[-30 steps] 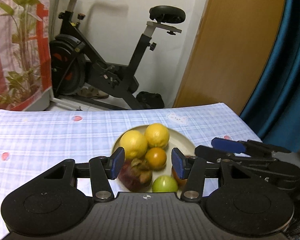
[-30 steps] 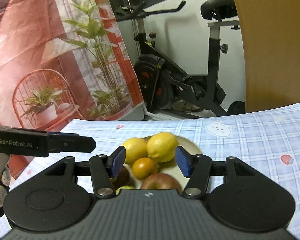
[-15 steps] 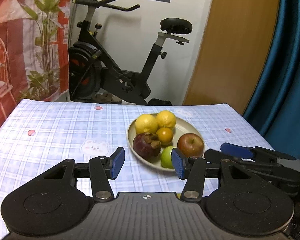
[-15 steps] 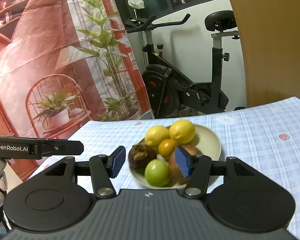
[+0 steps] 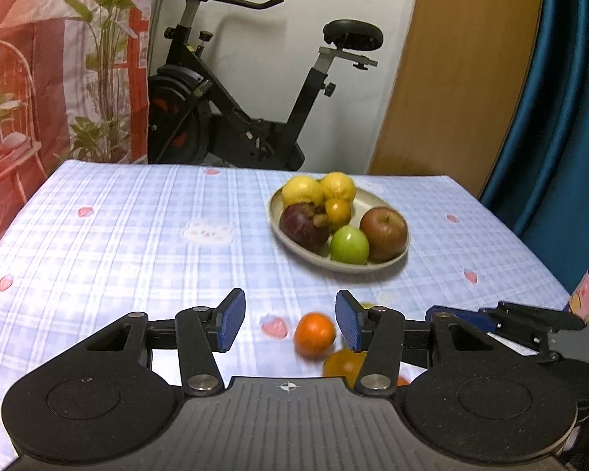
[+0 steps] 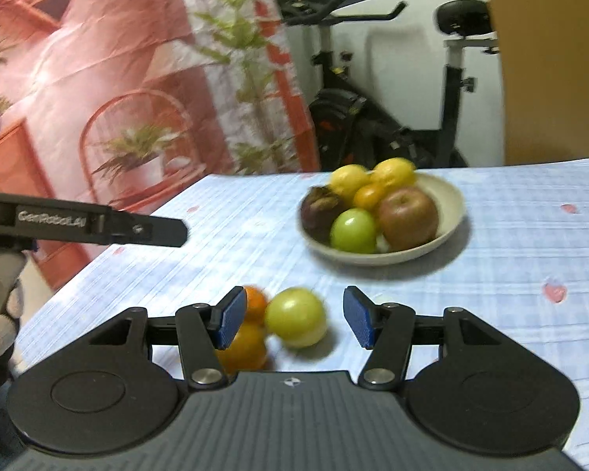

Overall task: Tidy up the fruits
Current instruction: 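Move the left gripper back down to the fruit pile, then grasp a small brown fruit with the right gripper while the left gripper grasps a small yellow fruit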

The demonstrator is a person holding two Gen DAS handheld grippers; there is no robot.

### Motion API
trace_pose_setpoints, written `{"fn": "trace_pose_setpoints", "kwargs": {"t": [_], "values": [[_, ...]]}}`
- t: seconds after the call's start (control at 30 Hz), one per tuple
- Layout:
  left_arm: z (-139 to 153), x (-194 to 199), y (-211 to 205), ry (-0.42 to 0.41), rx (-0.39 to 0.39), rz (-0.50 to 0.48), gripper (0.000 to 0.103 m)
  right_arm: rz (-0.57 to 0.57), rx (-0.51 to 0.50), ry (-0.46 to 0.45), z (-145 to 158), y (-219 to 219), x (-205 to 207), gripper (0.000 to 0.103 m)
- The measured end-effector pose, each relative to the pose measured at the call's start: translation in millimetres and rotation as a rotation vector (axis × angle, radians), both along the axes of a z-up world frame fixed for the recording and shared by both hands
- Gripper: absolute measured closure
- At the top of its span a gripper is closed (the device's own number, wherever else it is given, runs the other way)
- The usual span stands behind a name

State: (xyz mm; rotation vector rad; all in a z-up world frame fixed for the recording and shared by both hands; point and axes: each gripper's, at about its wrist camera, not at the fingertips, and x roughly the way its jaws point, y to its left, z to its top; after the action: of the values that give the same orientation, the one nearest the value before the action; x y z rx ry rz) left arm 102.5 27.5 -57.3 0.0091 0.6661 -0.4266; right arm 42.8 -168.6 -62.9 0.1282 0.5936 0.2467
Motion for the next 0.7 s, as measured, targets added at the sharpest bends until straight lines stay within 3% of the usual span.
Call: {"fn": "trace_pose_setpoints", "kwargs": {"t": [0.07, 0.2, 0.33, 0.4, 0.5, 0.7], "values": [[-3.3, -7.2, 7.6, -0.001, 0.005, 0.003, 0.05, 0.033, -0.003, 0.003, 0.4, 7.2, -1.9, 0.047], [-15.9, -17.9, 19.8, 0.014, 0.016, 0.018, 0.051, 0.108, 0.038, 0.085, -10.1, 20.4, -6.4, 0.06], [-26.1, -19.1, 26.5, 0.035, -0.019, 0.029, 0.051, 0.193, -0.014, 0.125, -18.5, 40.2, -10.6, 0.065], [-29.2, -18.1, 26.8, 0.041, -0.028, 0.022, 0.051, 0.205, -0.045, 0.131, -21.0, 47.4, -8.7, 0.065], [-34.4, -16.1, 30.4, 0.057, -0.057, 0.021, 0.051, 0.203, -0.074, 0.147, -27.3, 52.4, -6.8, 0.073], [-47.0, -12.5, 36.5, 0.099, -0.104, 0.02, 0.051, 0.184, -0.114, 0.153, -37.1, 55.3, -1.8, 0.074]]}}
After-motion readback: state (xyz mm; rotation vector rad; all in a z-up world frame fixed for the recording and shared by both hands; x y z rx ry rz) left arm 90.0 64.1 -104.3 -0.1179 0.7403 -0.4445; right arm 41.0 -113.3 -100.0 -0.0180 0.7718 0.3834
